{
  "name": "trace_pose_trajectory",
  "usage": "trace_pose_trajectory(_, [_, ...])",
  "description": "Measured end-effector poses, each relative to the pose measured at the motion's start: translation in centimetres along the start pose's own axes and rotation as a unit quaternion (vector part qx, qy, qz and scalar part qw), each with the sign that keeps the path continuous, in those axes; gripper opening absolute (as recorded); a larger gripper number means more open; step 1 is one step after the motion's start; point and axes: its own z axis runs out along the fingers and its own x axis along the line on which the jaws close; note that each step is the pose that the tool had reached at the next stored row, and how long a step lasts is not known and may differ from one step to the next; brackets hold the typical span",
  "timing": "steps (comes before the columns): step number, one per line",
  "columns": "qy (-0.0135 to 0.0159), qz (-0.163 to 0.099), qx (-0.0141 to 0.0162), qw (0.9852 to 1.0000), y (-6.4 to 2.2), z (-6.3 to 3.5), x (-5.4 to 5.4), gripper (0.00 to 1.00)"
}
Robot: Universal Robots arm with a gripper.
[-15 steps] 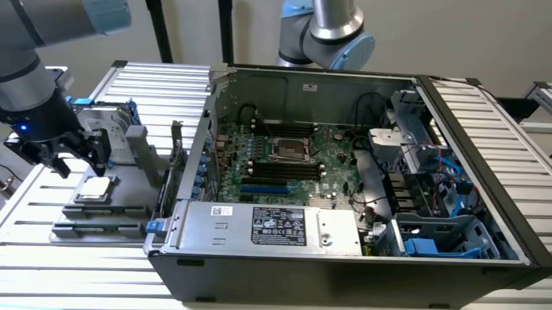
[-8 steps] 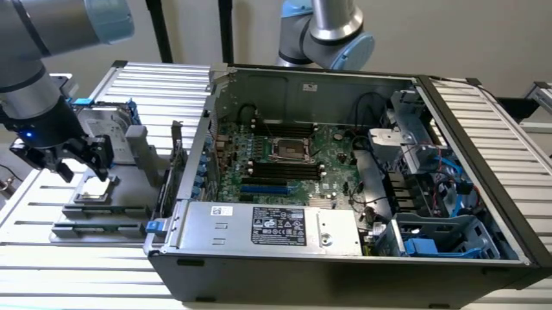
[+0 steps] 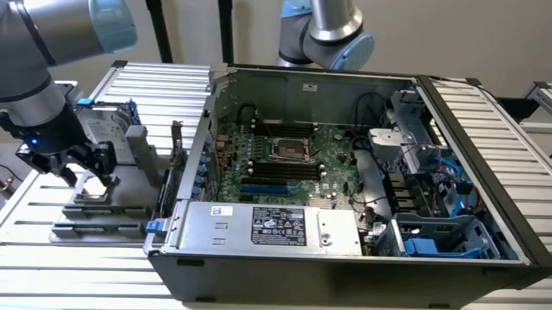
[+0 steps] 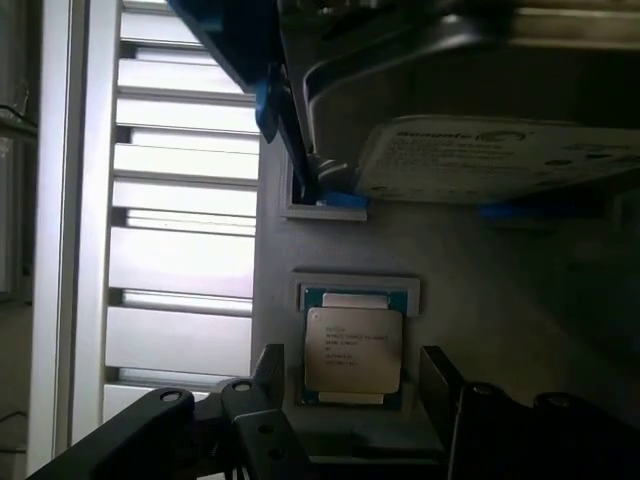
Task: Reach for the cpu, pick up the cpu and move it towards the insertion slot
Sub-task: 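Pick up the cpu and move it towards the insertion slot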
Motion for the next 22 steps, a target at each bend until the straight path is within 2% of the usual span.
trace_pose_trajectory(12, [-0.0005, 0.017, 0.0014, 0.9999, -0.05, 0.91, -0.2, 0.65])
trace_pose_trajectory(19, [-0.0003, 0.017, 0.0045, 0.9998, 0.06, 1.21, -0.2, 0.65])
trace_pose_trajectory(22, [0.0000, 0.017, 0.0069, 0.9998, 0.25, 1.33, -0.2, 0.65])
